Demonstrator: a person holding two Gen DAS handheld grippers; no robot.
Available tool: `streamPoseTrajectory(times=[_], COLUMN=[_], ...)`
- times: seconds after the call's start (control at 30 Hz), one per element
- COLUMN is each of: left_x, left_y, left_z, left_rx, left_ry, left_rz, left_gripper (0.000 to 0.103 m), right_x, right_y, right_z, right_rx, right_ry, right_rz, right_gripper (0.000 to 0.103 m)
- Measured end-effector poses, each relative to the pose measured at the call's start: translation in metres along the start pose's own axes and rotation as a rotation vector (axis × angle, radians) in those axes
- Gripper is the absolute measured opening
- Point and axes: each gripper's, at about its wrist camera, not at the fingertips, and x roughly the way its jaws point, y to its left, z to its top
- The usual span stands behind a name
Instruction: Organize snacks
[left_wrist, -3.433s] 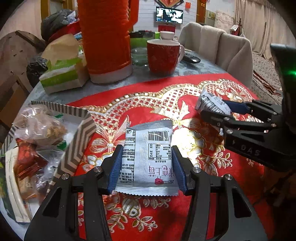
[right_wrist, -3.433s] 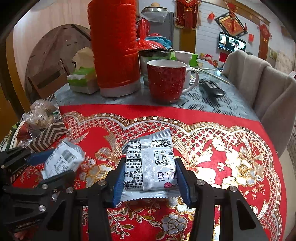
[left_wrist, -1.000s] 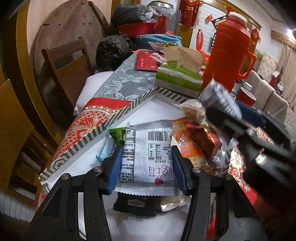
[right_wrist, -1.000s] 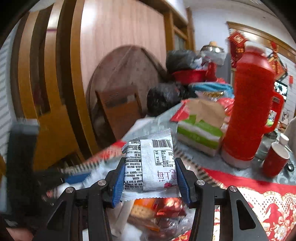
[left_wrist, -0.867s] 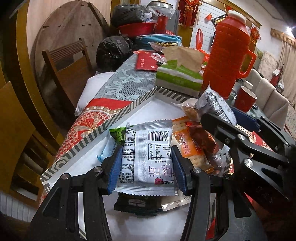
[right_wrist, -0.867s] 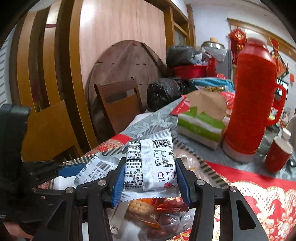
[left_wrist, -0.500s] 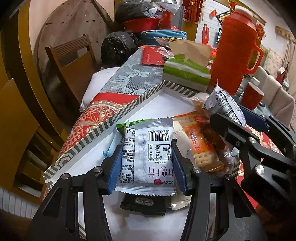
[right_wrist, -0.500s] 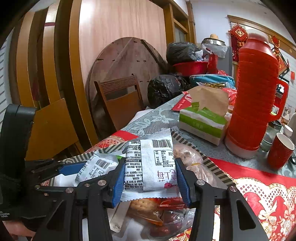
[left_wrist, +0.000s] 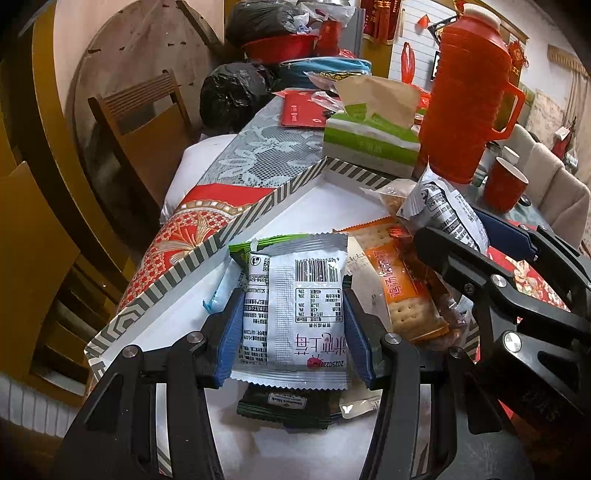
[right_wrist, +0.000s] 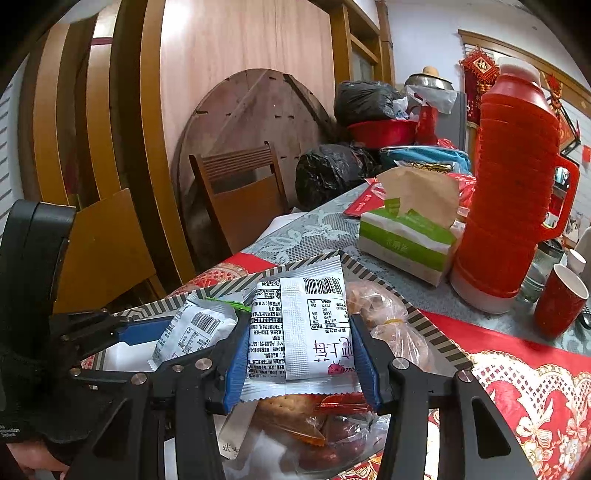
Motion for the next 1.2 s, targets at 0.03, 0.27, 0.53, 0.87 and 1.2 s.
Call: streamPoseTrajectory(times=[0.03,0.27,0.53,0.87,1.2], left_x=[0.000,0.000,0.002,-0.005,-0.045], left_y=[0.000,-0.001,-0.006,-0.011,-0.019], left_z=[0.000,0.000,0.000,-0.001,-0.024], left_rx=[0.000,0.003,0.027,0.042,0.039], left_ry=[0.000,0.004,0.011,0.008,-0.103], left_rz=[0.000,-0.002,-0.031,-0.081,-0.020], left_gripper=[0.051,0.051,0.071,0.097,0.102], right_x=[0.000,0.000,-0.012,-0.032,-0.078], right_y=[0.000,0.000,0.002,-0.009,-0.018], right_z=[0.000,0.000,0.000,0.007,0.005], right_rx=[0.000,0.002,0.008,0.070,0.066], right_ry=[0.001,-0.007,-0.065,-0.145,-0.151], right_rz=[0.000,0.013,0.043,0.044,0.098], right_gripper=[0.049,0.050,0.053,0.067,0.070])
